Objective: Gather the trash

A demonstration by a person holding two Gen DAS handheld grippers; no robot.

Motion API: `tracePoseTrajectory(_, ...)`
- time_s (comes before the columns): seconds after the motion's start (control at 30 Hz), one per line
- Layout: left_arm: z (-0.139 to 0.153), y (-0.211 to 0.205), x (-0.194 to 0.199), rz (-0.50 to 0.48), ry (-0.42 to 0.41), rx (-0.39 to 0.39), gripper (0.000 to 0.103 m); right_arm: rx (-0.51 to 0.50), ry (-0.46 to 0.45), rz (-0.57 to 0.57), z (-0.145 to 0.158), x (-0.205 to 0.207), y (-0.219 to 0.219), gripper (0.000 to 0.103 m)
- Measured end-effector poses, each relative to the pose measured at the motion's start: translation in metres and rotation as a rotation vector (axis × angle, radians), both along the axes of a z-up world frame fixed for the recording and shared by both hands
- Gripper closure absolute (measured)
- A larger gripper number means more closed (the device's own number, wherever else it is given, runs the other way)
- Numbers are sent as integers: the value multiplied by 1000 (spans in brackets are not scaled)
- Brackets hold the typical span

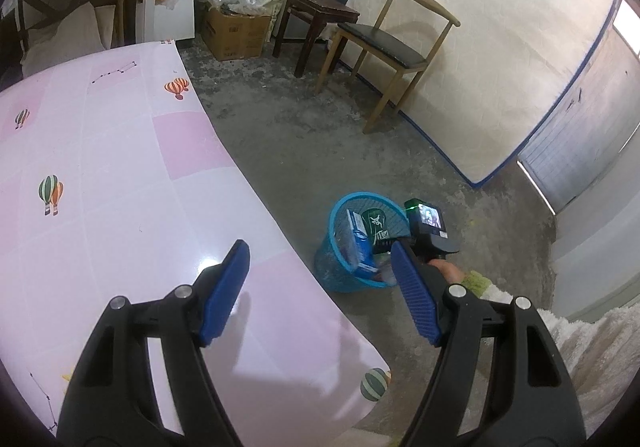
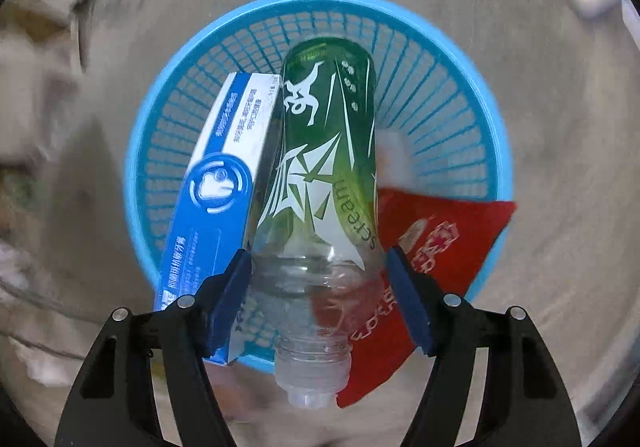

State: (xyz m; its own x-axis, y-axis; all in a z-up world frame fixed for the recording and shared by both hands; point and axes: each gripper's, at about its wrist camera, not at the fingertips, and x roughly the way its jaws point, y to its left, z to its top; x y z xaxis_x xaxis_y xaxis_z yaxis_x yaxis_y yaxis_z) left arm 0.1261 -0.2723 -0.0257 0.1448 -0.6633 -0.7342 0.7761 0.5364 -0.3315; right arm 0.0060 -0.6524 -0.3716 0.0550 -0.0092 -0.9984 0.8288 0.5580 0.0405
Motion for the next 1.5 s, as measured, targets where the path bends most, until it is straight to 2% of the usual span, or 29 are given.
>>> tracePoseTrajectory(0.07, 0, 0, 0, 1, 5, 2, 34, -66, 71, 92, 3, 6, 7, 35)
tracePoseTrajectory(0.13, 0, 0, 0, 1, 0, 3, 34, -98, 88, 131, 9, 6, 10, 35)
tracePoseTrajectory(0.33, 0, -1, -1, 0, 0, 2, 34, -211, 132, 214, 27, 12, 22, 34)
tracePoseTrajectory(0.43, 1, 0, -1, 0, -7, 3, 34, -237, 135, 204, 38, 10, 22, 34)
tracePoseTrajectory(0.57, 4, 4, -3, 8, -15, -2, 34, -178, -2, 77, 62, -11, 14, 34)
tracePoseTrajectory(0.7, 8, 12, -9, 19, -30, -1, 33, -135, -154, -52, 100, -39, 14, 34)
tracePoseTrajectory(0.83, 14, 23, -17, 28, -56, -4, 30, -166, -255, -59, 141, -63, 46, 34)
tracePoseTrajectory(0.9, 17, 30, -22, 33, -68, -6, 28, -198, -305, -44, 166, -71, 60, 34)
tracePoseTrajectory(0.97, 20, 40, -28, 47, -81, -9, 25, -240, -358, -33, 197, -81, 84, 25)
tracePoseTrajectory(1.1, 29, 64, -42, 95, -111, -19, 18, -332, -460, -8, 258, -97, 136, 18)
tracePoseTrajectory(1.23, 38, 87, -55, 148, -147, -24, 13, -466, -551, 31, 314, -106, 190, 7)
tracePoseTrajectory(1.33, 47, 106, -65, 191, -180, -40, 11, -582, -608, 17, 352, -110, 227, 6)
tracePoseTrajectory(1.43, 56, 125, -73, 247, -222, -41, 8, -654, -691, 40, 384, -115, 261, 6)
tracePoseTrajectory(1.5, 61, 136, -81, 308, -296, -22, 8, -692, -741, 62, 400, -120, 282, 6)
